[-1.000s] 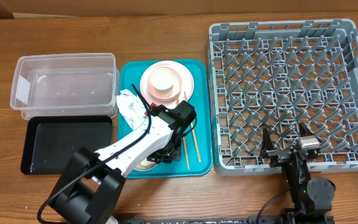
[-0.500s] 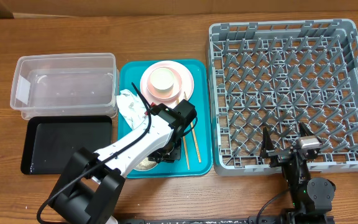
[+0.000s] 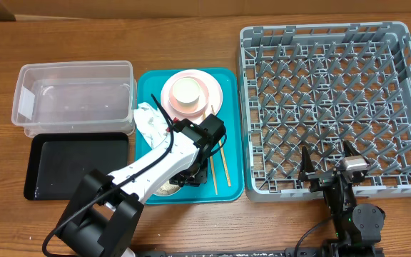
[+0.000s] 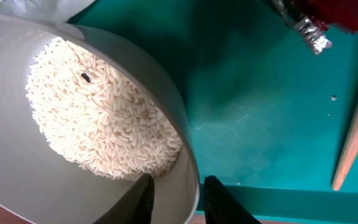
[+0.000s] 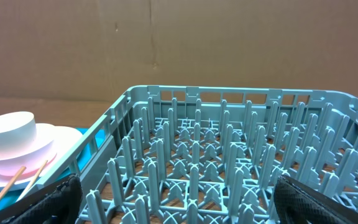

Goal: Sort waste into correct bins and load items into the dishwasher
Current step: 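Lower the left gripper and grasp the rim of the white rice bowl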

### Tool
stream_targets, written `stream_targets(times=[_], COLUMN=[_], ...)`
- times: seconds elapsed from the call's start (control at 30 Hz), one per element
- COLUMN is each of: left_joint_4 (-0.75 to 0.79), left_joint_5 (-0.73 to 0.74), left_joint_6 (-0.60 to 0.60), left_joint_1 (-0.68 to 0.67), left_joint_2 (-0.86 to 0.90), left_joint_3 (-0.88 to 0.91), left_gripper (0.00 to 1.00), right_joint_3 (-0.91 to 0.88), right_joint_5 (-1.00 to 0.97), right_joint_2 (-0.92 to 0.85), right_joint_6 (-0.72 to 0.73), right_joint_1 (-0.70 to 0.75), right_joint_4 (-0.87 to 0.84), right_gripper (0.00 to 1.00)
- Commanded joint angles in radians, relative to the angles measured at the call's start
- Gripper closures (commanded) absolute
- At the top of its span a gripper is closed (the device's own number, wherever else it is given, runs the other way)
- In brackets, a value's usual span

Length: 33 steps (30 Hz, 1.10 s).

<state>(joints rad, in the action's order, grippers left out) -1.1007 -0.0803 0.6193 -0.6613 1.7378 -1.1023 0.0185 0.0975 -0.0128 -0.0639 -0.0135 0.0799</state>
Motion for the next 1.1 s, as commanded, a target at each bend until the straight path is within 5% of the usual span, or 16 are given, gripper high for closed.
stream_targets(times=[0.0, 1.07], left_joint_4=[-0.002, 0.003], left_joint_5=[-0.020, -0.024], left_joint_6=[0.006, 0.006], left_joint_1=[-0.006, -0.005], left_joint_2=[-0.005, -0.005], left_joint_3=[-0.021, -0.021], left_gripper=[0.71, 0.74], right_joint_3=[-0.011, -0.011], right_joint_5=[0.001, 0.001], right_joint_2=[0.010, 0.010], right_joint_6=[-0.004, -0.004], right_joint_1=[0.003, 0.003], right_joint_4=[-0.004, -0.004], right_gripper=[0.00, 0.00])
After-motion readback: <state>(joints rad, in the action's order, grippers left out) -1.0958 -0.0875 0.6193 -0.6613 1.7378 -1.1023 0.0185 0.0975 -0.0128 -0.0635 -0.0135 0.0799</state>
